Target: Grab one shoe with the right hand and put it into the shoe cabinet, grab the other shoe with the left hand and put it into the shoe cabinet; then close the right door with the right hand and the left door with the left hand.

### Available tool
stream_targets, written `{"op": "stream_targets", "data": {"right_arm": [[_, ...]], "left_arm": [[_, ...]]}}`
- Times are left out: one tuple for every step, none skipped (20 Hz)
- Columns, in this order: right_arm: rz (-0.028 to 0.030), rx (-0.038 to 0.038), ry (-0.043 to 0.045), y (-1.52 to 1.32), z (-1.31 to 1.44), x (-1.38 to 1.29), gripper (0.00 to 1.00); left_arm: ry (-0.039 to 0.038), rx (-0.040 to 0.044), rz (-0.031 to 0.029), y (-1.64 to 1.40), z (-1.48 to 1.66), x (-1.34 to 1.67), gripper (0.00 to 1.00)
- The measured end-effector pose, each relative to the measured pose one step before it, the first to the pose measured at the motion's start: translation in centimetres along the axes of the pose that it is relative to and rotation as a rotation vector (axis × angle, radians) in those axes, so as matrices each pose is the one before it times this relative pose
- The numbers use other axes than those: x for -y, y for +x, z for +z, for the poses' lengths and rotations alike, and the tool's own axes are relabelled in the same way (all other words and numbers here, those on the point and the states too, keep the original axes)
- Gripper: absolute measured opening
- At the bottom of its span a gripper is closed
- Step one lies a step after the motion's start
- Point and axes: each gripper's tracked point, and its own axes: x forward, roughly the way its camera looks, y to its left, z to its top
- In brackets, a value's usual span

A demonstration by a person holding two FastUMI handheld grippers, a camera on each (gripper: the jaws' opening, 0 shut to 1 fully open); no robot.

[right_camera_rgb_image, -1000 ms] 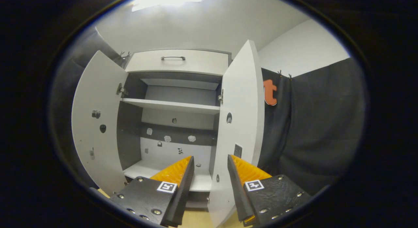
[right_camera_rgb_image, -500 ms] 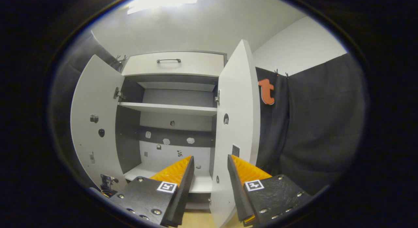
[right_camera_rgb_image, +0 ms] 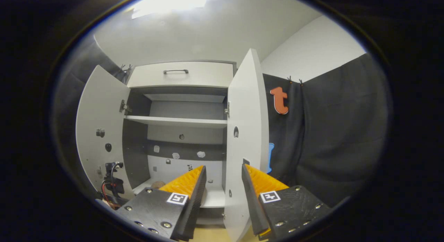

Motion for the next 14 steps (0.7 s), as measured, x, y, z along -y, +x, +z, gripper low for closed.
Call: {"op": "stream_targets", "data": {"right_arm": [[-0.00358, 0.00320, 0.00289, -0.118, 0.046, 0.155, 0.61], [-0.00521, 0.00324, 0.00250, -0.090, 0.115, 0.139, 0.61], [-0.00663, 0.00485, 0.00276, -0.185, 0.179, 0.224, 0.61], [-0.00612, 0.00420, 0.00238, -0.106, 0.159, 0.255, 0.61], [-0.00788, 0.00432, 0.00181, -0.192, 0.097, 0.365, 0.61], [-0.00840, 0.00344, 0.00112, -0.113, 0.153, 0.349, 0.61], [-0.00849, 0.00355, 0.00195, -0.112, 0.111, 0.257, 0.57], [-0.00959, 0.00304, 0.00197, -0.126, 0.101, 0.297, 0.58], [-0.00952, 0.00306, 0.00108, -0.109, 0.055, 0.419, 0.58], [-0.01004, 0.00350, 0.00033, -0.106, 0.145, 0.307, 0.57], [-0.01070, 0.00253, -0.00115, -0.110, 0.007, 0.318, 0.57], [-0.01034, 0.00115, -0.00235, -0.101, 0.014, 0.386, 0.57], [-0.01135, 0.00262, -0.00175, -0.090, 0.024, 0.337, 0.57], [-0.00965, 0.00254, -0.00142, 0.027, 0.059, 0.281, 0.57]], "left_arm": [[-0.00319, 0.00493, 0.00271, 0.518, 0.878, 0.067, 0.00], [-0.00072, 0.00230, 0.00212, 0.702, 0.951, -0.009, 0.00], [-0.00239, 0.00329, 0.00351, 0.793, 0.818, -0.040, 0.00], [0.00089, 0.00676, 0.00104, 0.825, 0.938, 0.025, 0.01], [-0.00128, 0.00030, 0.00343, 0.695, 0.605, 0.106, 0.01], [0.00369, 0.00344, 0.00261, 0.693, 0.803, -0.023, 0.01], [0.00155, 0.00585, 0.00353, 0.729, 0.769, -0.051, 0.01], [-0.00288, 0.00197, 0.00368, 0.704, 0.629, 0.001, 0.00], [-0.00420, 0.00000, 0.00242, 0.868, 0.495, 0.049, 0.00], [-0.00513, -0.00124, 0.00463, 0.654, 0.486, -0.020, 0.00], [-0.00031, -0.00242, 0.00605, 0.724, 0.430, -0.133, 0.00], [0.00413, -0.00361, 0.00747, 0.654, 0.302, -0.128, 0.00], [0.00158, -0.00653, 0.00696, 0.423, -0.036, -0.127, 0.01], [0.00151, -0.01135, 0.00672, 0.532, -0.093, -0.152, 0.01]]}}
